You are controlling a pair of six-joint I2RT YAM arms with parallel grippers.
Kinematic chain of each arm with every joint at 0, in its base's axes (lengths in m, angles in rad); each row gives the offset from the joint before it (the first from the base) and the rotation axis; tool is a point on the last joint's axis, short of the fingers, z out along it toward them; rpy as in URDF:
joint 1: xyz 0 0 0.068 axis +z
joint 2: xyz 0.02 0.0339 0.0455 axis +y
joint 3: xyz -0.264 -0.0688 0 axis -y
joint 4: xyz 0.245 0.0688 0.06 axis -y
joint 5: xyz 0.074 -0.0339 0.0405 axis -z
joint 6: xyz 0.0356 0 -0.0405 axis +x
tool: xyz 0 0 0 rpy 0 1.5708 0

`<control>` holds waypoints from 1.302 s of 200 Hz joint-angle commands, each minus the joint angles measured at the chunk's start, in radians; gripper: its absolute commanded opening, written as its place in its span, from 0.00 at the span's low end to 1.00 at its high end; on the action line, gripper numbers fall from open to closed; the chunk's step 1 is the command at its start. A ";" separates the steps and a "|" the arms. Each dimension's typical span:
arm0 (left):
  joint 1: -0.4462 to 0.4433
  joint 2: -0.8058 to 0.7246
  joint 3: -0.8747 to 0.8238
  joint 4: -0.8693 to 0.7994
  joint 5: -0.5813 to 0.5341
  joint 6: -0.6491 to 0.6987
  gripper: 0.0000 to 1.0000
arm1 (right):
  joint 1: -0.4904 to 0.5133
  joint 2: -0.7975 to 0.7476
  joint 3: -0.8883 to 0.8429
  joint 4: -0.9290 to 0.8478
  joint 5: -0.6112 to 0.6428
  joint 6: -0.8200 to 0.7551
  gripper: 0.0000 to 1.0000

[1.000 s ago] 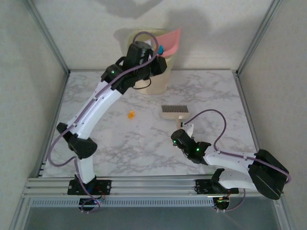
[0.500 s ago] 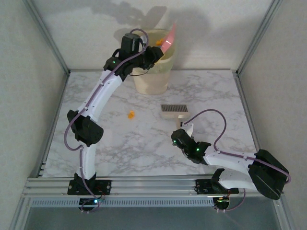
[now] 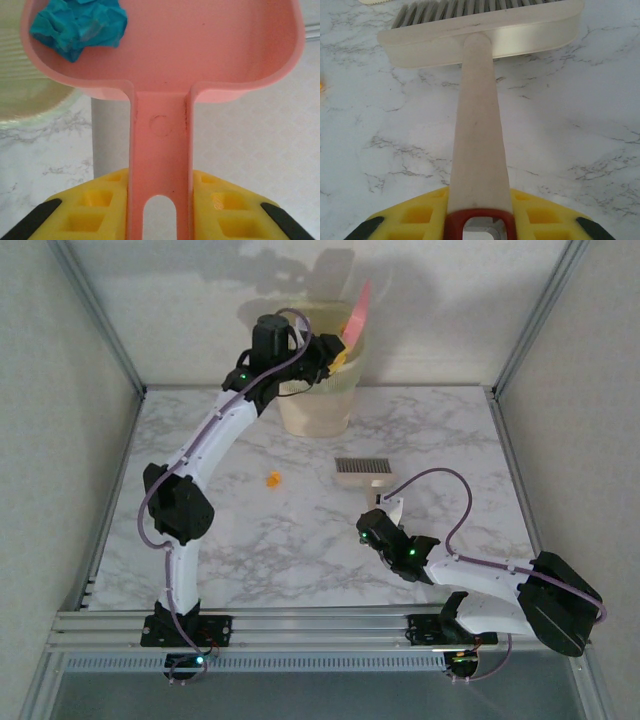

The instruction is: Sweep away the paper scraps from the table

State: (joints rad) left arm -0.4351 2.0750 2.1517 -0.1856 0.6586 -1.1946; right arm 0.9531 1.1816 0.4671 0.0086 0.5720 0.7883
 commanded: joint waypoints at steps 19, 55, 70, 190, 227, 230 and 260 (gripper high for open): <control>0.030 -0.092 -0.120 0.227 0.054 -0.115 0.00 | -0.007 0.007 -0.005 0.029 0.024 0.008 0.00; 0.042 -0.134 -0.225 0.396 0.067 -0.192 0.00 | -0.007 0.010 -0.004 0.028 0.024 0.010 0.00; 0.047 -0.144 -0.274 0.487 0.071 -0.237 0.00 | -0.007 0.015 0.000 0.026 0.025 0.010 0.00; 0.061 -0.180 -0.518 0.960 0.034 -0.479 0.00 | -0.005 0.033 0.016 0.009 0.028 0.015 0.00; 0.062 -0.201 -0.537 0.968 0.039 -0.456 0.00 | -0.006 0.036 0.019 0.007 0.028 0.018 0.00; 0.061 -0.204 -0.539 0.972 0.041 -0.457 0.00 | -0.008 0.036 0.019 0.007 0.028 0.019 0.00; 0.061 -0.223 -0.571 0.990 0.047 -0.458 0.00 | -0.007 0.037 0.020 0.005 0.029 0.017 0.00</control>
State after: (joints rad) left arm -0.3813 1.9148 1.6043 0.7162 0.6926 -1.6615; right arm 0.9531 1.2148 0.4671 0.0036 0.5720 0.7967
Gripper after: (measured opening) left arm 0.271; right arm 0.261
